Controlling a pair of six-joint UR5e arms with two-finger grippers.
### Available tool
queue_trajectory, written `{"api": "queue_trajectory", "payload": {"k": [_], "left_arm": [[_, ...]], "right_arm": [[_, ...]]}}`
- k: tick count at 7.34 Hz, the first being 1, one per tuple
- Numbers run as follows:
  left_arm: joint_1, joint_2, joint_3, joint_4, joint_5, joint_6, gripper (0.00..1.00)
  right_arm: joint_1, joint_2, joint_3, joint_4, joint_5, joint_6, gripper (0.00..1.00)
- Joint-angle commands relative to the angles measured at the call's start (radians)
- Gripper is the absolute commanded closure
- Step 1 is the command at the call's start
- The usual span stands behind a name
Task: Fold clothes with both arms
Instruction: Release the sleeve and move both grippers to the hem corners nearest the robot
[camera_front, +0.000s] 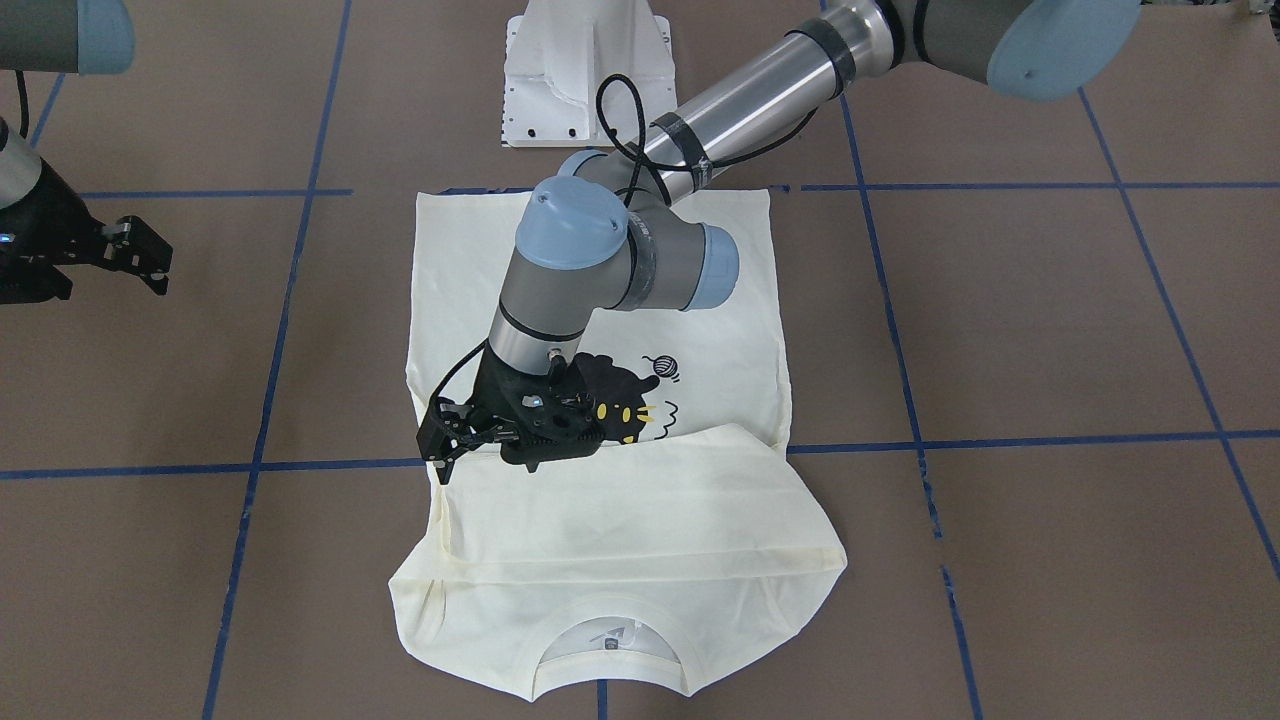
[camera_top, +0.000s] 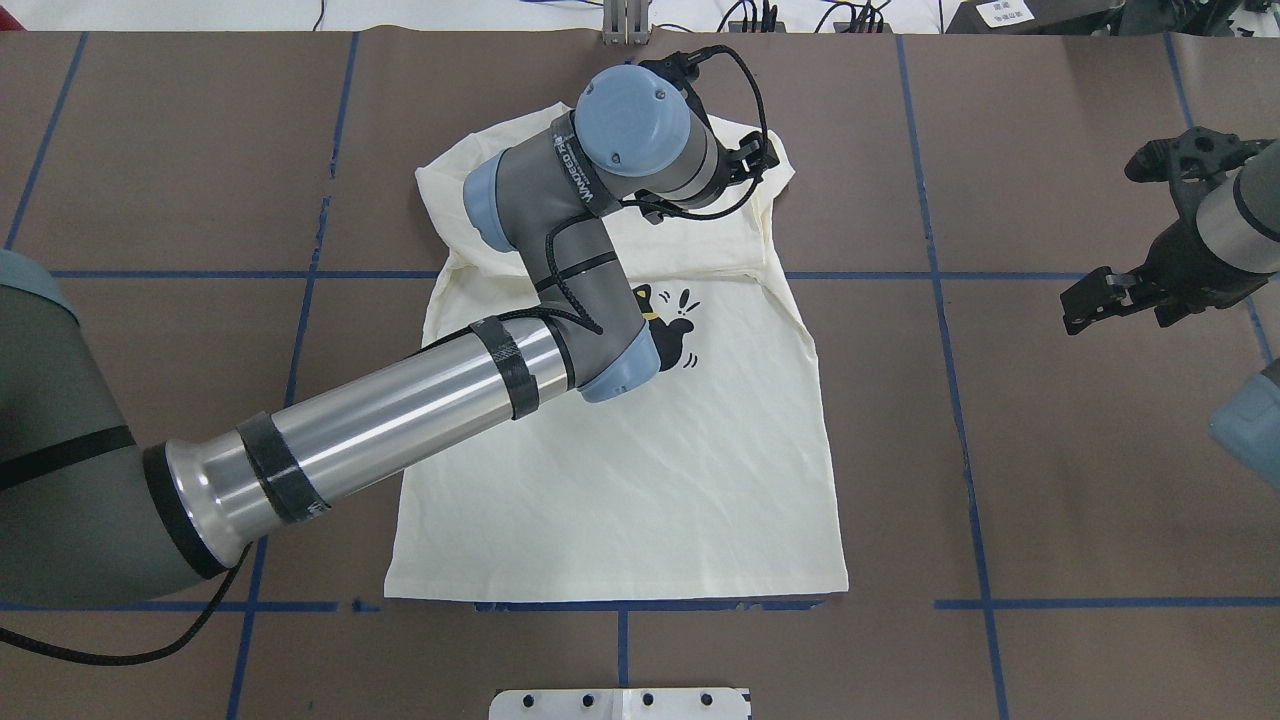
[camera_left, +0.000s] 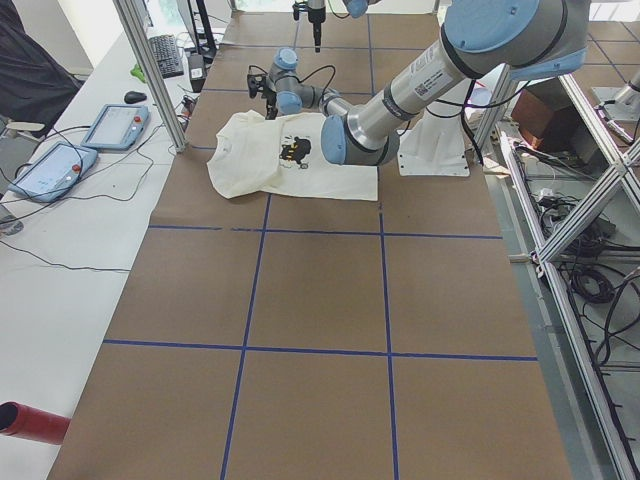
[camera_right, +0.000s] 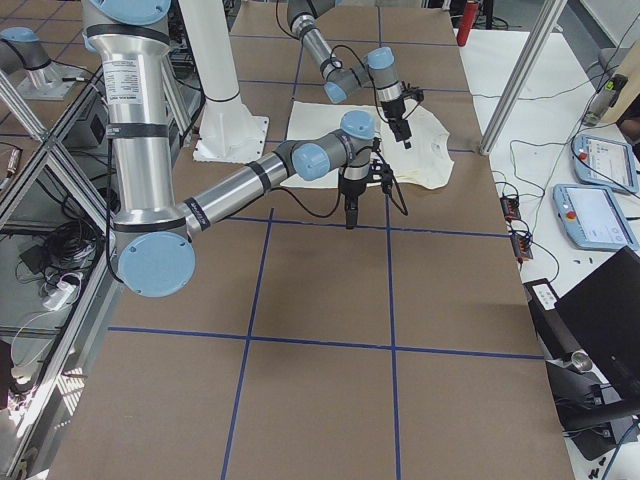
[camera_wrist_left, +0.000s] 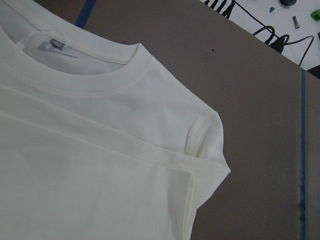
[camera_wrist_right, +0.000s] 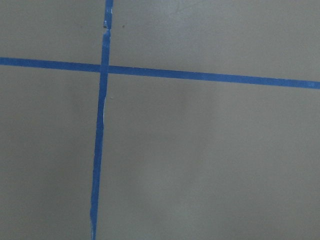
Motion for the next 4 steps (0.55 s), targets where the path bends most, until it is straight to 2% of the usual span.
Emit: {"api": "queue_trajectory", "payload": {"k": [1, 2, 4], "left_arm": [[-0.015, 0.159, -0.237, 0.116, -0.077, 0.076, 0.0], [-0.015, 0.247, -0.397, 0.245, -0.077, 0.138, 0.0], [-0.015, 0.415, -0.712, 0.46, -0.078, 0.242, 0.0]], "right_arm": [[-0.051, 0.033, 0.008, 0.015, -0.003, 0.116, 0.0], [-0.135, 0.037, -0.002, 0.126, -0.015, 0.258, 0.0], [-0.285, 0.024, -0.003, 0.308, -0.131, 0.504, 0.0]]}}
